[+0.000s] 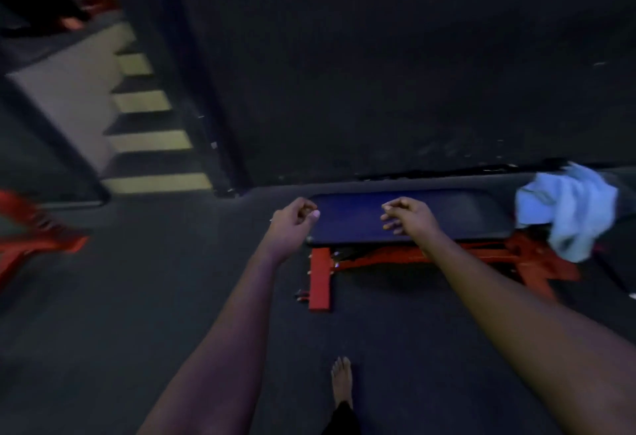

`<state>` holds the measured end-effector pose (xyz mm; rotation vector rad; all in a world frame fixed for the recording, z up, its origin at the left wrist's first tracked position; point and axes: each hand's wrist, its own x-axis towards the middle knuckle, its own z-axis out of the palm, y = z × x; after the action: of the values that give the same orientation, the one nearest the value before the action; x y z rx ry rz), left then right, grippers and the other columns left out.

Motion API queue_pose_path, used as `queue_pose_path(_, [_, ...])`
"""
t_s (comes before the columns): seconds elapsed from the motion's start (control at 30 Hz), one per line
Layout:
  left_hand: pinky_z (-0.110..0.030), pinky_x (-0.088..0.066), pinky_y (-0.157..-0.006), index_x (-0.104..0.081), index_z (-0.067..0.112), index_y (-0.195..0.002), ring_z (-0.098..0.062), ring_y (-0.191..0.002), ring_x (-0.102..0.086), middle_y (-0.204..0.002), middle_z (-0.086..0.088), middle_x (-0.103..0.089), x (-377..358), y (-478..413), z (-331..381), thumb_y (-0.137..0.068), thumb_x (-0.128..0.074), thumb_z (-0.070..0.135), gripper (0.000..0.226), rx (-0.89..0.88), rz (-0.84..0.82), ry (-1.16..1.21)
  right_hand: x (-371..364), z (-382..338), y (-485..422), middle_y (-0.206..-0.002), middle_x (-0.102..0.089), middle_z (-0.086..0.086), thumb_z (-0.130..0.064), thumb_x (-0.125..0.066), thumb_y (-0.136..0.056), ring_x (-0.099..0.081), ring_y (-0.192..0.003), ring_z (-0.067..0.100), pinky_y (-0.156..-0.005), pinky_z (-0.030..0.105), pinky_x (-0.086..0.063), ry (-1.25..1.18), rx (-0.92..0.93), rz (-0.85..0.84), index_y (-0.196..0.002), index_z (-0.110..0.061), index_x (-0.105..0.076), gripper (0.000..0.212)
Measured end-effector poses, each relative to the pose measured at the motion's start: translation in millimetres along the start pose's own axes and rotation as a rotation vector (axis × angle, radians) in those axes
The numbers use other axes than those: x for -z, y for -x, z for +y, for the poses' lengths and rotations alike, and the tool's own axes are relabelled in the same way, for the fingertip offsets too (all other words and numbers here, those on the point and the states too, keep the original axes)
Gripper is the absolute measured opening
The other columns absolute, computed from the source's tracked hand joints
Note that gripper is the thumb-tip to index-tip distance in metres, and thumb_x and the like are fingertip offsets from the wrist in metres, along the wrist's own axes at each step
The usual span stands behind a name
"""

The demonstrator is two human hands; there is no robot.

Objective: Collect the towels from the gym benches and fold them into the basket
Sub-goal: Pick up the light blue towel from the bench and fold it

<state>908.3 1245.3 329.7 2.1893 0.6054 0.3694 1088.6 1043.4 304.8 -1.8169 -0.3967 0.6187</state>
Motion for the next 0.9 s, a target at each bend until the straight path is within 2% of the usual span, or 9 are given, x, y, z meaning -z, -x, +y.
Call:
queue_pose_path(0.07, [-0.031, -0.052, -0.074, -0.063, 0.026, -0.095, -0.015, -0.078, -0.067, -0.082, 0.001, -0.07, -34.8, -57.0, 22.0, -0.091, -0.059, 0.033, 0.008, -0.062, -0.089, 0.016, 48.2, 7.5, -26.9, -0.087, -0.069, 0.01, -0.015, -0.054, -0.097, -0.065, -0.068, 0.017, -0.058, 0.027, -0.046, 0.001, -0.017, 0.098, -0.099, -0.01, -0.063, 0.01])
queue_pose_path(0.2, [-0.043, -0.055, -0.075, -0.061, 0.03, -0.096, -0.02, -0.08, -0.068, -0.082, -0.003, -0.07, -106.4, -161.4, 70.7, -0.092, -0.055, 0.042, 0.014, -0.184, -0.282, 0.028, 140.2, 20.3, -67.5, -0.086, -0.07, 0.01, -0.018, -0.057, -0.096, -0.064, -0.062, 0.014, -0.054, 0.024, -0.046, -0.035, -0.096, 0.307, -0.09, -0.016, -0.062, 0.008])
queue_pose_path(0.33, [-0.042, -0.055, -0.076, -0.061, 0.031, -0.098, -0.022, -0.083, -0.067, -0.086, -0.004, -0.07, -173.7, -234.7, 125.6, -0.094, -0.053, 0.042, 0.014, -0.286, -0.446, 0.017, 213.8, 37.1, -86.9, -0.081, -0.069, 0.008, -0.016, -0.058, -0.094, -0.062, -0.058, 0.016, -0.053, 0.023, -0.042, -0.138, -0.158, 0.509, -0.086, -0.018, -0.062, 0.009])
queue_pose_path(0.5, [-0.043, -0.056, -0.077, -0.062, 0.026, -0.098, -0.019, -0.079, -0.067, -0.083, -0.003, -0.069, -283.7, -302.3, 188.1, -0.093, -0.055, 0.039, 0.016, -0.422, -0.636, -0.004, 299.0, 72.3, -96.4, -0.073, -0.066, 0.008, -0.009, -0.058, -0.093, -0.059, -0.052, 0.013, -0.045, 0.018, -0.041, -0.255, -0.239, 0.71, -0.089, -0.01, -0.063, 0.006])
queue_pose_path(0.57, [-0.043, -0.056, -0.076, -0.061, 0.028, -0.098, -0.016, -0.077, -0.067, -0.082, 0.0, -0.068, -334.2, -327.7, 208.3, -0.09, -0.054, 0.044, 0.019, -0.468, -0.702, -0.025, 337.2, 96.4, -107.2, -0.075, -0.068, 0.011, -0.01, -0.059, -0.091, -0.06, -0.054, 0.016, -0.047, 0.02, -0.041, -0.276, -0.279, 0.762, -0.084, -0.012, -0.065, 0.009])
queue_pose_path(0.63, [-0.041, -0.057, -0.074, -0.06, 0.029, -0.096, -0.013, -0.076, -0.066, -0.081, 0.001, -0.068, -386.2, -351.2, 225.6, -0.088, -0.054, 0.046, 0.02, -0.495, -0.745, -0.046, 377.1, 124.3, -123.7, -0.082, -0.07, 0.014, -0.014, -0.062, -0.088, -0.064, -0.062, 0.021, -0.057, 0.026, -0.044, -0.286, -0.318, 0.79, -0.08, -0.017, -0.067, 0.01])
queue_pose_path(0.83, [-0.013, -0.046, -0.064, -0.063, 0.017, -0.102, 0.0, -0.072, -0.06, -0.086, 0.0, -0.069, -548.7, -417.0, 278.3, -0.092, -0.06, 0.027, 0.014, -0.428, -0.821, -0.107, 512.7, 208.2, -200.9, -0.085, -0.073, 0.002, -0.018, -0.066, -0.082, -0.071, -0.075, 0.02, -0.065, 0.031, -0.047, -0.254, -0.411, 0.828, -0.079, -0.022, -0.07, 0.007])
queue_pose_path(0.87, [-0.016, -0.048, -0.065, -0.063, 0.018, -0.103, -0.002, -0.073, -0.061, -0.086, -0.001, -0.069, -577.8, -427.8, 285.2, -0.092, -0.06, 0.028, 0.015, -0.394, -0.854, -0.119, 534.4, 222.7, -215.4, -0.086, -0.074, 0.001, -0.023, -0.07, -0.078, -0.071, -0.079, 0.02, -0.068, 0.031, -0.048, -0.247, -0.417, 0.827, -0.079, -0.023, -0.071, 0.001])
queue_pose_path(0.9, [-0.023, -0.05, -0.067, -0.062, 0.019, -0.103, -0.007, -0.074, -0.063, -0.085, -0.002, -0.069, -616.2, -441.7, 293.1, -0.092, -0.06, 0.029, 0.015, -0.352, -0.871, -0.126, 563.0, 243.3, -234.3, -0.086, -0.074, -0.001, -0.028, -0.073, -0.074, -0.07, -0.081, 0.019, -0.07, 0.031, -0.049, -0.229, -0.439, 0.813, -0.081, -0.025, -0.071, 0.008])
